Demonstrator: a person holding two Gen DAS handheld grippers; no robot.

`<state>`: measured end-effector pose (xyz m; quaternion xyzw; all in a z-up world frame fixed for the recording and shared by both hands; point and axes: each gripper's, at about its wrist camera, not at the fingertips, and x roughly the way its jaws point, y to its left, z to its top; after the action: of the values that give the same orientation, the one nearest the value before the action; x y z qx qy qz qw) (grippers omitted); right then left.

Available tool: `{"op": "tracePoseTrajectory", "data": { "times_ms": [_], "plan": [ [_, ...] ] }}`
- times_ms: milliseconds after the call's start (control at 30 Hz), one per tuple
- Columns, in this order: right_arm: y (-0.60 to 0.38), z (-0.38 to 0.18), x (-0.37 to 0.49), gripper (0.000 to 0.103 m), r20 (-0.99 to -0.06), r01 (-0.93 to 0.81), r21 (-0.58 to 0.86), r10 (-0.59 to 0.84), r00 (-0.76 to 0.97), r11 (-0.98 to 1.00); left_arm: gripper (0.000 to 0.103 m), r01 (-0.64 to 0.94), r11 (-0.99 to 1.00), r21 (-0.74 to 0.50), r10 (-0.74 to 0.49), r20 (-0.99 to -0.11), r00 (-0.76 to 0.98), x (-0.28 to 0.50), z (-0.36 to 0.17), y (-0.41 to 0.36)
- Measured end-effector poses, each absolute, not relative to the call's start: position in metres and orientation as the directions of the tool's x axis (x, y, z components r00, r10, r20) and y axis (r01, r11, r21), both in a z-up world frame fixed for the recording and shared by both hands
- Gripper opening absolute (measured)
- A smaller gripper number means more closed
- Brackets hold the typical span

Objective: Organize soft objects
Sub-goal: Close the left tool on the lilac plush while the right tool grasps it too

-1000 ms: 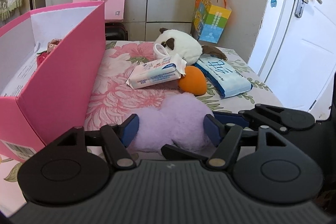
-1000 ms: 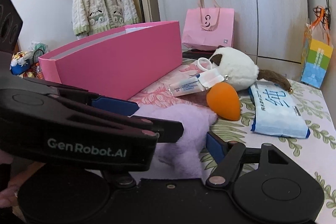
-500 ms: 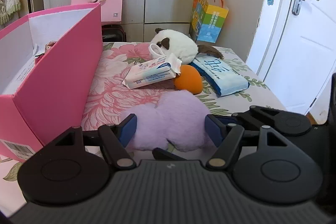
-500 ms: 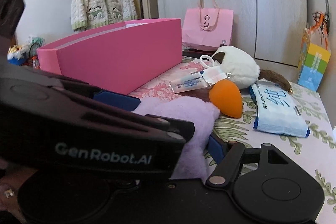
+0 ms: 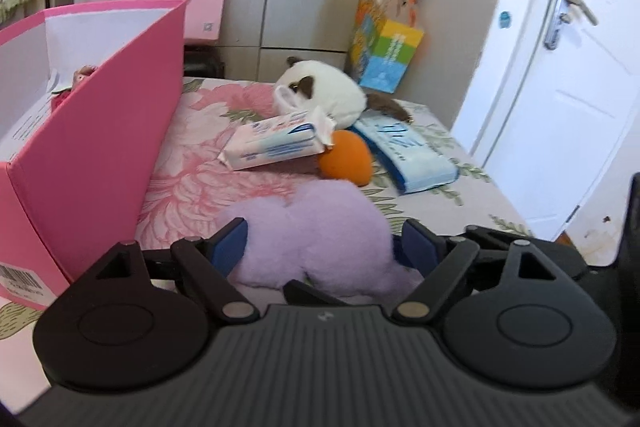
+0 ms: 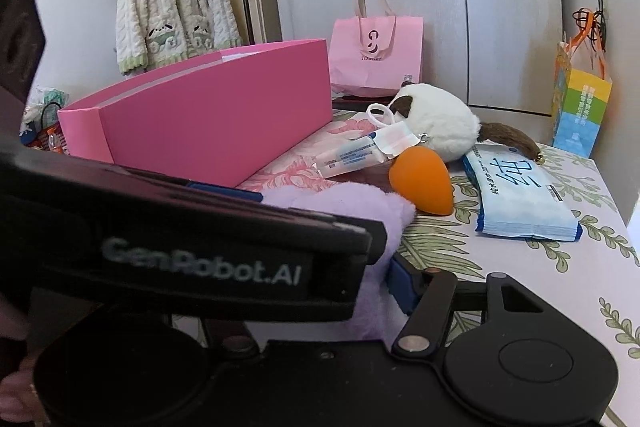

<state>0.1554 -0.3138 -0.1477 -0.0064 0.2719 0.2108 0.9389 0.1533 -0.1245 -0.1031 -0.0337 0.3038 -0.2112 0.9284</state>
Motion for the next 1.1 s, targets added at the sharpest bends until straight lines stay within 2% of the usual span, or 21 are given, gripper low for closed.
{"op": "tracePoseTrajectory", "data": {
  "times_ms": [100,133,200,367,433,500,567,633,667,767,900,1100],
  "plan": [
    [-0.314,-0.147,0.154,0.064,-0.513,-0.385,0.113,0.385,0.767,0.916,0.079,0.378,0.914,-0.145,-0.390,-0.563,0.728,0.149,-0.102,-0.130],
    [-0.314,-0.146,0.153,0.060,-0.513,-0.380,0.116,0.383,0.768,0.918,0.079,0.369,0.921,-0.123,-0.370,-0.573,0.731,0.148,-0.102,-0.131],
    [-0.313,-0.144,0.150,0.055,-0.513,-0.362,0.114,0.367,0.776,0.925,0.075,0.364,0.922,-0.133,-0.370,-0.583,0.723,0.148,-0.101,-0.128],
    [-0.317,-0.144,0.147,0.053,-0.522,-0.340,0.135,0.358,0.774,0.931,0.073,0.348,0.918,-0.192,-0.392,-0.578,0.716,0.153,-0.100,-0.115],
    [-0.320,-0.144,0.147,0.053,-0.527,-0.332,0.146,0.357,0.771,0.932,0.075,0.330,0.918,-0.220,-0.395,-0.580,0.712,0.159,-0.101,-0.112],
    [-0.323,-0.144,0.147,0.053,-0.529,-0.334,0.153,0.362,0.768,0.930,0.089,0.303,0.927,-0.220,-0.373,-0.597,0.710,0.167,-0.106,-0.112],
    [-0.323,-0.145,0.149,0.053,-0.533,-0.331,0.158,0.362,0.765,0.930,0.089,0.302,0.922,-0.242,-0.387,-0.604,0.697,0.173,-0.109,-0.112],
    [-0.323,-0.145,0.150,0.053,-0.534,-0.332,0.153,0.360,0.765,0.931,0.083,0.296,0.915,-0.273,-0.403,-0.607,0.686,0.174,-0.112,-0.111],
    [-0.323,-0.146,0.150,0.053,-0.534,-0.334,0.148,0.360,0.765,0.931,0.074,0.307,0.906,-0.290,-0.422,-0.603,0.677,0.174,-0.112,-0.111],
    [-0.319,-0.147,0.149,0.054,-0.539,-0.337,0.121,0.347,0.768,0.934,0.068,0.320,0.907,-0.274,-0.422,-0.604,0.677,0.170,-0.111,-0.115],
    [-0.303,-0.148,0.145,0.054,-0.539,-0.316,0.006,0.269,0.798,0.949,0.066,0.334,0.909,-0.247,-0.415,-0.600,0.684,0.164,-0.107,-0.119],
    [-0.305,-0.143,0.143,0.052,-0.542,-0.264,0.031,0.238,0.806,0.964,0.066,0.371,0.900,-0.230,-0.432,-0.590,0.682,0.151,-0.099,-0.119]
  ]
}}
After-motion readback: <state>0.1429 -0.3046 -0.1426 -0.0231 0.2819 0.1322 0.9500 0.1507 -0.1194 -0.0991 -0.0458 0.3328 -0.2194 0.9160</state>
